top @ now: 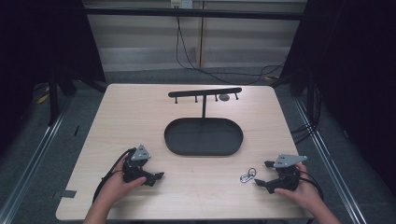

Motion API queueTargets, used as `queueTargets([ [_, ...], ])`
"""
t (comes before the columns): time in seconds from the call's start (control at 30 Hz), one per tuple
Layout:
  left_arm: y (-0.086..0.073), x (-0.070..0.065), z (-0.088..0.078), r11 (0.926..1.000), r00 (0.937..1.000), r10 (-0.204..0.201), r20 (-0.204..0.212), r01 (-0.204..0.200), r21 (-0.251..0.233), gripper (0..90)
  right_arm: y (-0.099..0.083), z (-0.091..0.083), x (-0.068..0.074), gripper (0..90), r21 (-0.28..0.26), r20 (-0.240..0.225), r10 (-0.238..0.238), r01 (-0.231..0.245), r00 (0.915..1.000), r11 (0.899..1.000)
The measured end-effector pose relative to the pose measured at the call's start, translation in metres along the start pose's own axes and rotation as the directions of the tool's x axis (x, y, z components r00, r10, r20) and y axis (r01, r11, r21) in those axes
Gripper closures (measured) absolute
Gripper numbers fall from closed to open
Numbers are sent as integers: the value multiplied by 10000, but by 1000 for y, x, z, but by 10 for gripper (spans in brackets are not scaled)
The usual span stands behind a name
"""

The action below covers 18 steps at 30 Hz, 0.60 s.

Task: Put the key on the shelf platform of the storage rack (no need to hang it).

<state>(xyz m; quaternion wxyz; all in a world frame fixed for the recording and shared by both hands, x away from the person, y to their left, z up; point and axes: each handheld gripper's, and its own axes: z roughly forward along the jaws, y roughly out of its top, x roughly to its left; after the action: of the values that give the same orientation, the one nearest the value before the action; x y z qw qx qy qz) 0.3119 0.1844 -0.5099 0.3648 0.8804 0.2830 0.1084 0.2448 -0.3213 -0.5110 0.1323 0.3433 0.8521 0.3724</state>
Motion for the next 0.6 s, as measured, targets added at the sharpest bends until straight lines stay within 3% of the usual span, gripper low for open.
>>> queueTargets([
  [0.13, 0, 0, 0, 10000, 10000, 8, 0, -8, 7, 27, 0, -1, 1, 147, 57, 28, 42, -42, 10000, 10000],
  [0.23, 0, 0, 0, 10000, 10000, 8, 1, -8, 8, 27, 2, -3, 2, 150, 375, 131, 114, -119, 9998, 9992],
  [0.27, 0, 0, 0, 10000, 10000, 1, 2, -1, 3, 27, 5, -5, 3, 163, 708, 186, 151, -164, 9997, 9974],
  [0.37, 0, 0, 0, 10000, 10000, 0, 4, 0, 4, 27, 6, -6, 5, 185, 908, 190, 151, -168, 9997, 9957],
  [0.4, 0, 0, 0, 10000, 10000, 3, 1, -3, 5, 27, 10, -8, 7, 241, 1222, 223, 218, -243, 9995, 9922],
  [0.43, 0, 0, 0, 10000, 10000, 0, 5, 0, 5, 27, 10, -8, 7, 241, 1222, 223, 218, -243, 9995, 9922],
  [0.47, 0, 0, 0, 10000, 10000, 4, 6, -4, 4, 27, 14, -10, 9, 284, 1630, 212, 224, -256, 9995, 9863],
  [0.53, 0, 0, 0, 10000, 10000, 3, 2, -3, 4, 27, 15, -10, 10, 290, 1774, 206, 229, -262, 9995, 9838],
  [0.6, 0, 0, 0, 10000, 10000, 1, 5, -1, 4, 27, 19, -11, 12, 300, 2238, 225, 366, -408, 9991, 9738],
])
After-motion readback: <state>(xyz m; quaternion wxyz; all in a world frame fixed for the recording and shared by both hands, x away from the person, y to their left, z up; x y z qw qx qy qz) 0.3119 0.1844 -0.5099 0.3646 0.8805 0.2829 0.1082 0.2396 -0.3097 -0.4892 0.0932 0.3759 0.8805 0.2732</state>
